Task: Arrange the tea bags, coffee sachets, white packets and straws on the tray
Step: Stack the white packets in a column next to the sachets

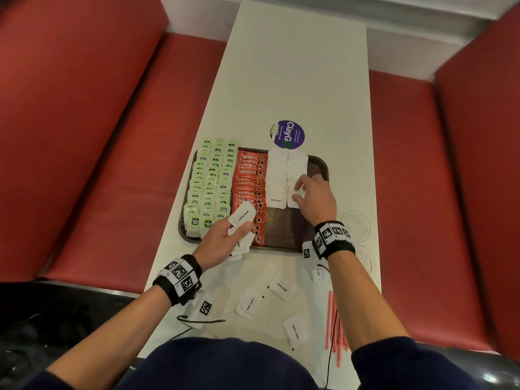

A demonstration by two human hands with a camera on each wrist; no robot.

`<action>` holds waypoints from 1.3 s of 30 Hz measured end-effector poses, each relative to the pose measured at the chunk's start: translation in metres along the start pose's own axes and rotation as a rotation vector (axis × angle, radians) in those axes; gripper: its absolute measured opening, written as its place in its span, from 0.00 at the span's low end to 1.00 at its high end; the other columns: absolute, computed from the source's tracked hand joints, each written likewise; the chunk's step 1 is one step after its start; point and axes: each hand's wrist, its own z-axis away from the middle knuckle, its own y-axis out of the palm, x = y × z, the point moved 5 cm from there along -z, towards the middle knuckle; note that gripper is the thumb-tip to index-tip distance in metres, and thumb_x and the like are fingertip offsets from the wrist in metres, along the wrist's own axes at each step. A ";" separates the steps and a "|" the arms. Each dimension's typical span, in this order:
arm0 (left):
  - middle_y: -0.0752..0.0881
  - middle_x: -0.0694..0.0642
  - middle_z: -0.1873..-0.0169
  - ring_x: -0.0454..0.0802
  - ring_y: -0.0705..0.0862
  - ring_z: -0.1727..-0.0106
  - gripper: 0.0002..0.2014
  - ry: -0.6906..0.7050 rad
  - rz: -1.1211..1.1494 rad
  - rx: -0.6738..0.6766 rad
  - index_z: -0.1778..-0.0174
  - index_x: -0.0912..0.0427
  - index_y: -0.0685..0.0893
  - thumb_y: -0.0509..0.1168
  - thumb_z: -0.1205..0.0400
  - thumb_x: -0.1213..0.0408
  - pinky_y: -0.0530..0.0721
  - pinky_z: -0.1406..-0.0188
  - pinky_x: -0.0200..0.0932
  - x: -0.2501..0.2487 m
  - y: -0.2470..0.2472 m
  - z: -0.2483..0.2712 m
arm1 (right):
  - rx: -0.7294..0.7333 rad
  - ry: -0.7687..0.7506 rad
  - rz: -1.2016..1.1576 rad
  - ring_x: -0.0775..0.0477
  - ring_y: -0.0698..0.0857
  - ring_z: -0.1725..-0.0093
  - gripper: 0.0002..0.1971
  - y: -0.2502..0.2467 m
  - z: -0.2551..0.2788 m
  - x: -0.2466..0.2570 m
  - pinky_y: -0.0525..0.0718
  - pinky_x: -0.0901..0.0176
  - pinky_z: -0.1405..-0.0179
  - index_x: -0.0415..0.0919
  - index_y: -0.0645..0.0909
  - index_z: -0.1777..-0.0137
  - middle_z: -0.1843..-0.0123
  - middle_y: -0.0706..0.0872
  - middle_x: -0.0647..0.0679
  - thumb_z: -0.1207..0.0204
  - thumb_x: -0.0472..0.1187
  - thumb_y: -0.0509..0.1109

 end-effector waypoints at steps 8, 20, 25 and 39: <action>0.93 0.45 0.60 0.40 0.90 0.59 0.15 0.009 -0.028 0.038 0.44 0.53 0.93 0.66 0.08 0.48 0.82 0.59 0.32 -0.008 0.003 -0.001 | -0.041 -0.004 -0.158 0.44 0.82 0.35 0.10 0.001 0.036 0.014 0.85 0.48 0.38 0.51 0.87 0.35 0.34 0.85 0.48 0.12 0.52 0.74; 0.93 0.38 0.58 0.35 0.88 0.56 0.07 0.138 -0.141 0.154 0.43 0.48 0.92 0.67 0.07 0.55 0.81 0.55 0.33 -0.032 0.007 0.005 | 0.270 -0.061 -1.085 0.35 0.87 0.60 0.09 -0.037 0.123 0.078 0.92 0.44 0.56 0.44 0.90 0.36 0.55 0.86 0.27 0.10 0.47 0.75; 0.93 0.43 0.48 0.42 0.88 0.47 0.09 0.139 -0.093 0.055 0.44 0.49 0.92 0.67 0.07 0.54 0.81 0.45 0.45 -0.029 -0.016 0.005 | 0.304 -0.001 -1.256 0.37 0.93 0.44 0.13 -0.047 0.135 0.071 0.92 0.46 0.48 0.32 0.87 0.43 0.41 0.93 0.37 0.05 0.37 0.63; 0.89 0.48 0.55 0.44 0.87 0.55 0.08 0.124 0.105 0.029 0.46 0.57 0.90 0.74 0.11 0.56 0.84 0.56 0.37 -0.041 -0.001 0.003 | 0.045 0.124 -1.204 0.39 0.96 0.42 0.21 -0.039 0.140 0.056 0.94 0.38 0.38 0.50 0.84 0.30 0.44 0.97 0.44 0.19 0.39 0.85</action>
